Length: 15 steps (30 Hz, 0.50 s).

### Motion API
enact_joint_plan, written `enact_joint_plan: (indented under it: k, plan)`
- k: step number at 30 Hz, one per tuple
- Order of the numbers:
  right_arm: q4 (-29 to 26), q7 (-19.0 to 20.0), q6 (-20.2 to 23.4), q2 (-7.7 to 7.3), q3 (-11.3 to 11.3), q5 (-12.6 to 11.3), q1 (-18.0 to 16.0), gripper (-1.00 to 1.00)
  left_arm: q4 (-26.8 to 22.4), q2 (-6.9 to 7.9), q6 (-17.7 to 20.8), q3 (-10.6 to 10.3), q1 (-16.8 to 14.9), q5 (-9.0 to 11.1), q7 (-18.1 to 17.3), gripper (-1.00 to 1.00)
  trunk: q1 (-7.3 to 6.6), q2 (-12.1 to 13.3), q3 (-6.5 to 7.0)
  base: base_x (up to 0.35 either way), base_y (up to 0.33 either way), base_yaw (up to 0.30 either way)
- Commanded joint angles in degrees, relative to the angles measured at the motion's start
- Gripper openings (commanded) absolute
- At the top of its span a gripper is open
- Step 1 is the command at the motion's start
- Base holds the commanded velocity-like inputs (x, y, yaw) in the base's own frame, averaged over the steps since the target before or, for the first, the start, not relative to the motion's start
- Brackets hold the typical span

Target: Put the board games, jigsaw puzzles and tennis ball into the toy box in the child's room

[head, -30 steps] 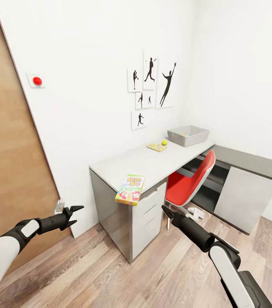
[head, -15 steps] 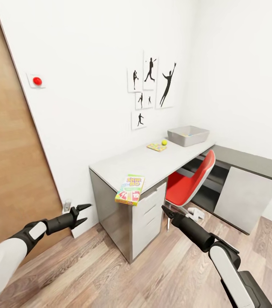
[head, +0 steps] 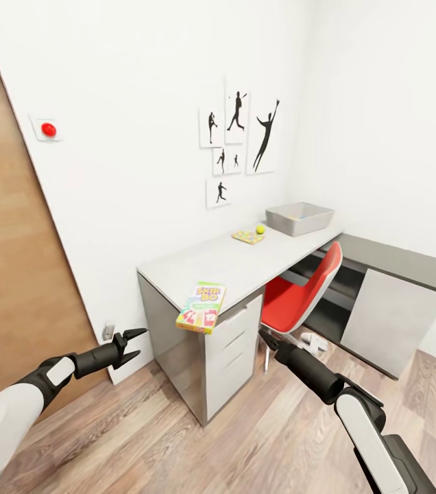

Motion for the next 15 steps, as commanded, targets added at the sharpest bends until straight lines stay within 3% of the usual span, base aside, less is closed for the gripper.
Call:
enact_joint_plan:
  k: [1,6,15]
  plan:
    - [0.0,0.1,0.2,-0.03,0.0,-0.1,0.0,1.0,0.0,0.0,0.4,0.5,0.0,-0.3,-0.1,1.0,0.01,0.0,-0.06,0.143,-0.118,0.0]
    - [0.0,0.1,0.2,-0.03,0.0,-0.1,0.0,1.0,0.0,0.0,0.4,0.5,-0.1,-0.3,-0.1,1.0,0.01,0.0,-0.06,0.165,-0.153,0.0]
    - [0.0,0.1,0.2,-0.03,0.0,-0.1,0.0,1.0,0.0,0.0,0.4,0.5,0.0,-0.3,-0.1,1.0,0.01,0.0,-0.06,0.064,-0.077,0.0]
